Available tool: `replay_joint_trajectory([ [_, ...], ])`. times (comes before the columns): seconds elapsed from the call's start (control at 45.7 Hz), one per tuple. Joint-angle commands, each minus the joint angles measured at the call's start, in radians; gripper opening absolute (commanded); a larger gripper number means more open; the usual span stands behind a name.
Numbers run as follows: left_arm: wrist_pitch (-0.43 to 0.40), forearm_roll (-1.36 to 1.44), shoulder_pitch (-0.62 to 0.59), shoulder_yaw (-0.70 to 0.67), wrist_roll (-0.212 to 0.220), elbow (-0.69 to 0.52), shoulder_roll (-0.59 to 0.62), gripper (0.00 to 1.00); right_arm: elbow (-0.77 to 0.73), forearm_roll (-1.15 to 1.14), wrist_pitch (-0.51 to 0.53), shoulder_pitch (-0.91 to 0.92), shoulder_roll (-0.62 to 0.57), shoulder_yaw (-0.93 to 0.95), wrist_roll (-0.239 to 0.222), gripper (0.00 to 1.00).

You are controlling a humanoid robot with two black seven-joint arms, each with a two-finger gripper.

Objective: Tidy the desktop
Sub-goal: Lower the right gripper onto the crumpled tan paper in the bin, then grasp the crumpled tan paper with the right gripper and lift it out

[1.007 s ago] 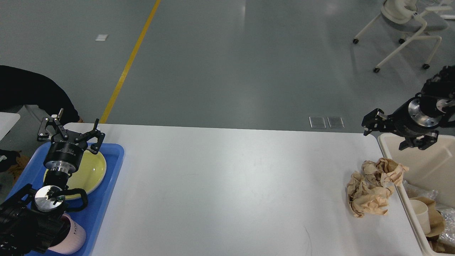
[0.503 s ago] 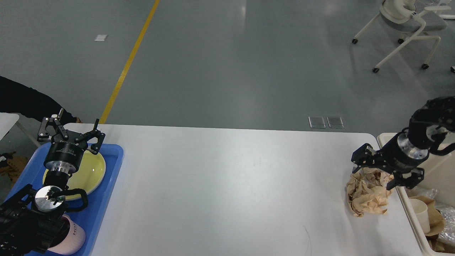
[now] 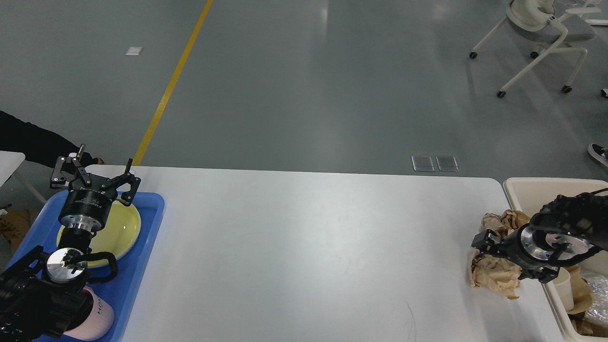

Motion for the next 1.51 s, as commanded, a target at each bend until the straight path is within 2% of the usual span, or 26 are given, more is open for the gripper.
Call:
replay_joint_trajectory([
  [0.0,0.0,0.001,0.0,0.0,0.0,0.0,0.0,0.96,-0.006,0.0,-0.04,-0.032,0.027,0.0,-0.001,1.0],
  [0.131,0.0,0.001,0.0,0.0,0.0,0.0,0.0,0.96,-0.003,0.009,-0.146,-0.061,0.041,0.009,-0.005,0.96],
  [0.219,0.0,0.001,0.0,0.0,0.0,0.0,0.0,0.96,0.011,0.013,-0.23,-0.087,0.044,0.029,-0.007,0.82],
  [0.241,0.0,0.001,0.0,0.0,0.0,0.0,0.0,0.96,0.014,0.013,-0.235,-0.09,0.044,0.03,-0.007,0.75],
  [0.285,0.002,0.001,0.0,0.0,0.0,0.0,0.0,0.96,0.026,0.013,-0.241,-0.093,0.036,0.03,-0.008,0.54],
  [0.35,0.002,-0.001,0.0,0.0,0.0,0.0,0.0,0.96,0.058,0.013,-0.238,-0.092,0.016,0.03,-0.008,0.08],
  [0.372,0.002,0.001,0.0,0.0,0.0,0.0,0.0,0.96,0.079,0.013,-0.232,-0.081,-0.005,0.035,-0.007,0.0],
  [0.569,0.0,-0.001,0.0,0.0,0.0,0.0,0.0,0.96,0.236,0.007,-0.228,-0.014,-0.192,0.19,-0.007,0.0],
  [0.766,0.0,0.001,0.0,0.0,0.0,0.0,0.0,0.96,0.377,-0.005,-0.172,0.144,-0.336,0.208,0.004,0.0],
  [0.876,0.0,-0.001,0.0,0.0,0.0,0.0,0.0,0.96,0.403,-0.003,-0.047,0.262,-0.402,0.213,0.004,0.0],
  [1.094,0.0,0.001,0.0,0.0,0.0,0.0,0.0,0.96,0.436,0.006,0.298,0.62,-0.602,0.26,0.003,0.0],
  [1.204,0.0,0.001,0.0,0.0,0.0,0.001,0.0,0.96,0.434,0.004,0.389,0.736,-0.718,0.377,-0.007,0.0],
  [1.357,0.0,-0.001,0.0,0.0,0.0,0.0,0.0,0.96,0.414,-0.005,0.4,0.759,-0.778,0.481,-0.01,0.0],
  [1.488,0.0,-0.001,0.0,0.0,0.0,0.0,0.0,0.96,0.298,-0.005,0.345,0.636,-0.774,0.483,-0.01,0.0],
])
